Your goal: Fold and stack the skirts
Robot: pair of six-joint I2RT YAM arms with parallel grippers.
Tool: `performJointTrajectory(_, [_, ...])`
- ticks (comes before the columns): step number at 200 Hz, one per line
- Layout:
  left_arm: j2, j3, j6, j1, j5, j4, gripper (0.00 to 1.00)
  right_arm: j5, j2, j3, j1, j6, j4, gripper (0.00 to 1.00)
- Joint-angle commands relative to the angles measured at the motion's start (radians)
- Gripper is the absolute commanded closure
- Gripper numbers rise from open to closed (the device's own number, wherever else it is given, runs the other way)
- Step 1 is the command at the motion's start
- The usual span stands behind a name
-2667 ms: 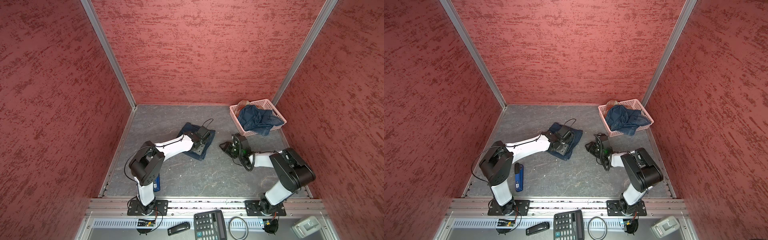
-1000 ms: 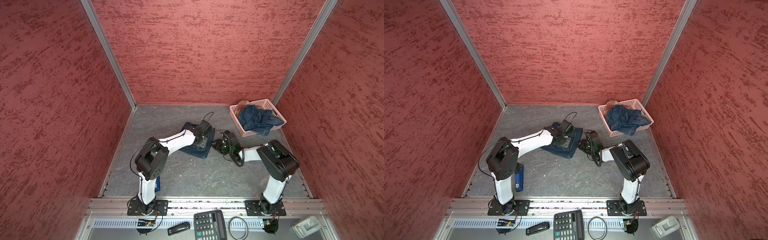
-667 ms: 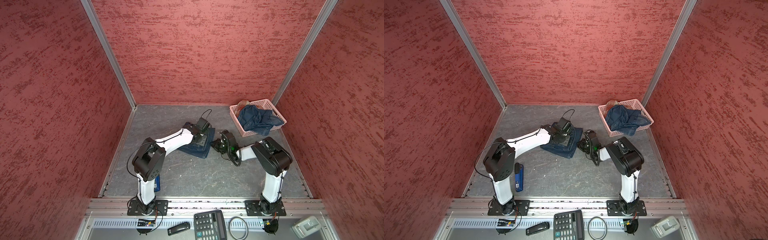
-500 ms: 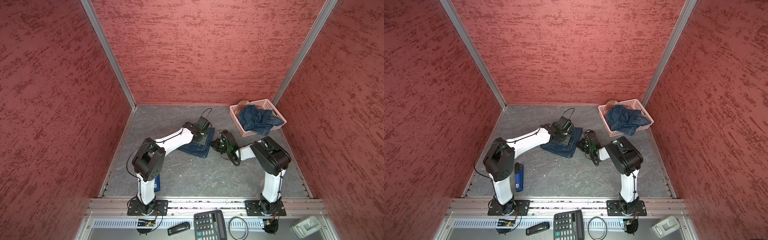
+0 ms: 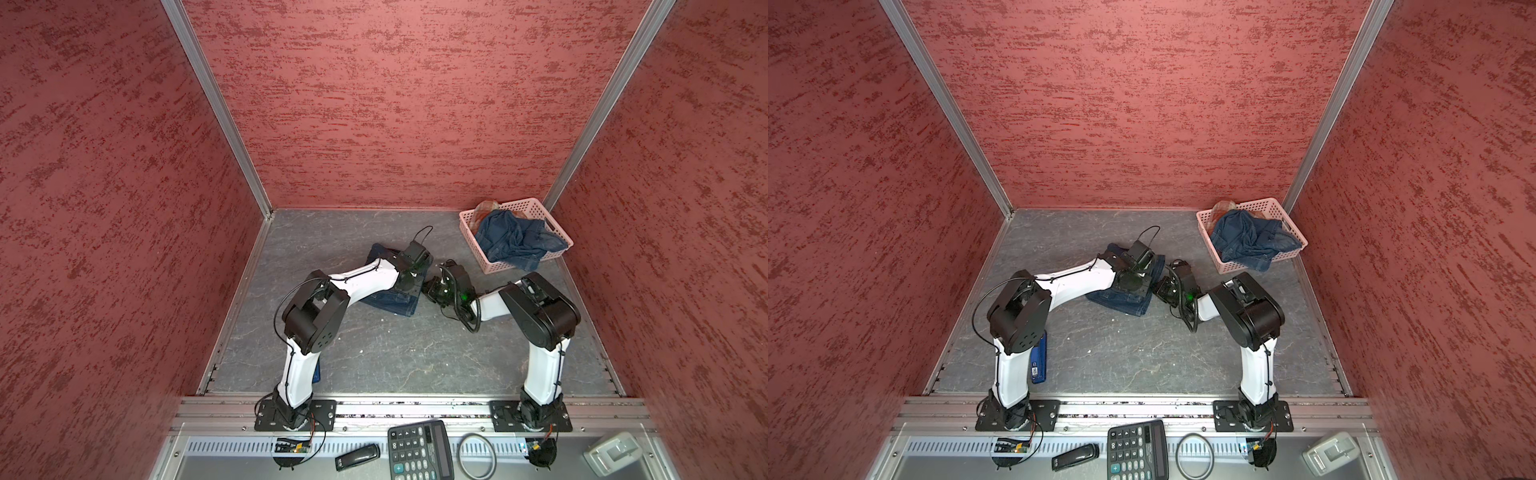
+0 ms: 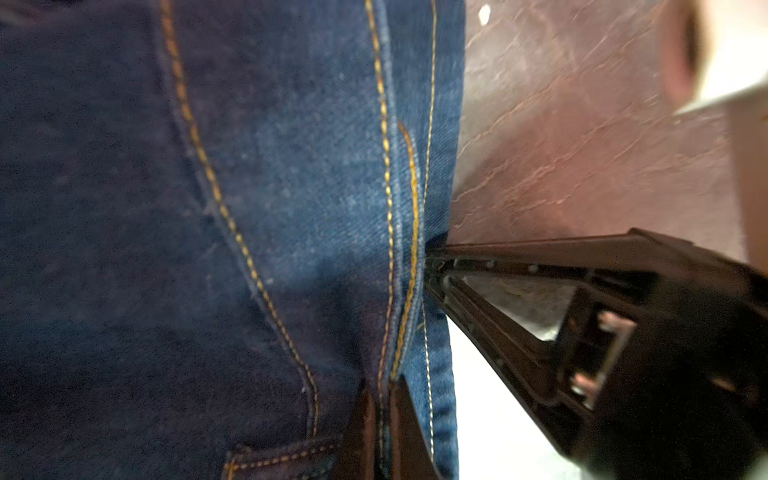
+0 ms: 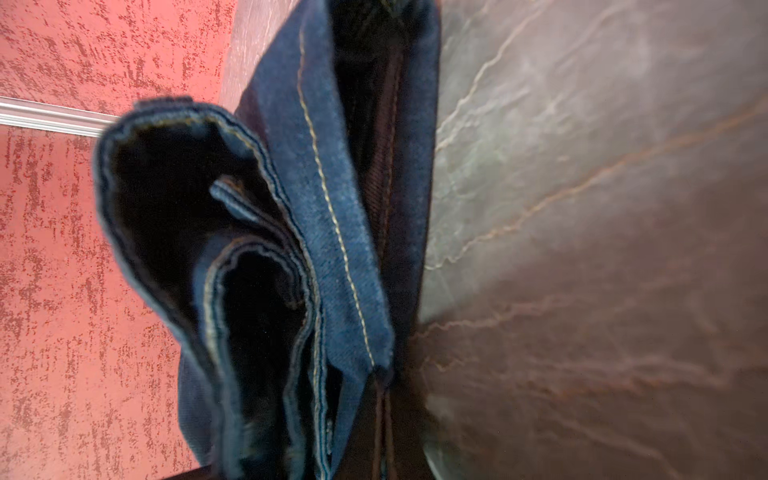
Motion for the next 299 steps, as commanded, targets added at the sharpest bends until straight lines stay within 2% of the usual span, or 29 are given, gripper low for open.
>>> performJointTrajectory(1, [0.015,-0.018,-0.023,-0.01,0.059,0.035,1.0,-0.001,0.031,-0.006,0.012,0.026,-0.021,0.95])
performJointTrajectory(14, [0.023,-0.024,-0.029,-0.008,0.065,0.045,1.0,-0.002,0.031,-0.009,0.012,0.029,-0.016,0.93])
performJointTrajectory(25, [0.035,-0.023,-0.033,-0.006,0.072,0.048,0.92,-0.002,0.028,-0.012,0.012,0.029,-0.014,0.89])
performJointTrajectory(64, [0.071,-0.027,-0.031,-0.003,0.055,0.043,0.83,0.005,0.005,-0.03,0.012,0.027,-0.014,0.84])
performJointTrajectory(113, [0.076,-0.035,-0.027,0.008,0.036,0.038,0.63,0.015,-0.014,-0.047,0.01,0.025,-0.016,0.8])
performJointTrajectory(156, [-0.008,-0.059,-0.022,0.025,0.038,0.073,0.41,0.028,-0.035,-0.068,0.006,0.02,-0.019,0.79])
performJointTrajectory(190, [-0.103,-0.072,-0.051,0.057,0.116,0.111,0.24,0.033,-0.044,-0.082,-0.001,0.016,-0.017,0.79])
performJointTrajectory(203, [-0.151,-0.084,-0.045,0.061,0.122,0.131,0.22,0.035,-0.047,-0.084,-0.001,0.014,-0.019,0.79])
performJointTrajectory(230, [-0.201,-0.072,0.023,0.059,0.057,0.104,0.22,0.037,-0.052,-0.093,-0.005,0.013,-0.014,0.78])
performJointTrajectory(256, [-0.199,-0.061,0.077,0.058,0.011,0.071,0.22,0.037,-0.058,-0.102,-0.008,0.014,-0.006,0.78])
performJointTrajectory(299, [-0.121,-0.052,0.185,0.025,-0.131,0.026,0.29,0.035,-0.087,-0.131,-0.023,0.015,-0.001,0.78])
